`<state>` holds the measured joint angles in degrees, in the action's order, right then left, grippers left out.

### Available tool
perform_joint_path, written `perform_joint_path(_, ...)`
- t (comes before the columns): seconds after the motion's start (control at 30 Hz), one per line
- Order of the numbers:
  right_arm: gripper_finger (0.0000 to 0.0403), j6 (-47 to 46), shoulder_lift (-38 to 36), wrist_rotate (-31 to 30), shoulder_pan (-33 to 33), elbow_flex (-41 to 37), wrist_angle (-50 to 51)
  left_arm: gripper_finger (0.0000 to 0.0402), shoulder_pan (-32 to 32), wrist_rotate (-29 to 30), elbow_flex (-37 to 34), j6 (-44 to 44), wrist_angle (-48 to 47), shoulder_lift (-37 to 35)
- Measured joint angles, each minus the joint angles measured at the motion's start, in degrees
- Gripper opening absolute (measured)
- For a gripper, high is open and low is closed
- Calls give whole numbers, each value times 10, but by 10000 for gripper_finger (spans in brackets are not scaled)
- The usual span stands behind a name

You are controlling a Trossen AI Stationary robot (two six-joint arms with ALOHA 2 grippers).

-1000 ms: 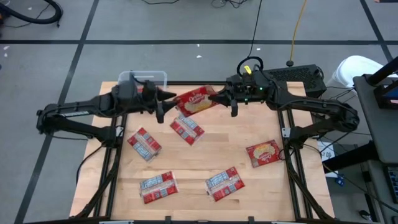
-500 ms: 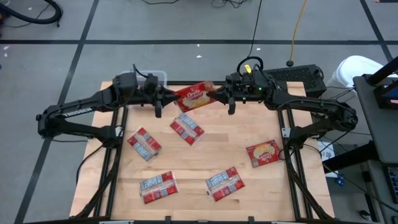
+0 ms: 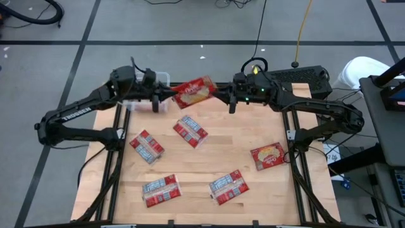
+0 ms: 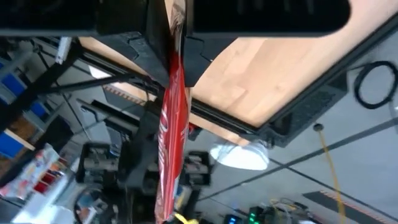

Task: Sort popcorn bags into baskets
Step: Put the popcorn pack into the transparent bin

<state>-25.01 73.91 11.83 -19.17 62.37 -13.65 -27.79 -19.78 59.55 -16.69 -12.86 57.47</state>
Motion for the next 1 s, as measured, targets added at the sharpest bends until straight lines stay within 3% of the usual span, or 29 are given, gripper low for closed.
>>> perform_joint_path(0.23,133,-25,0,2,-7,0,71,21,-77,-31,0,-35,-47,-30)
perform_joint_path(0.5,130,-29,0,4,-7,0,82,27,-160,-33,14,-28,-151,-31)
perform_joint_path(1.0,128,-57,0,2,-7,0,84,30,-282,-28,228,124,-447,99)
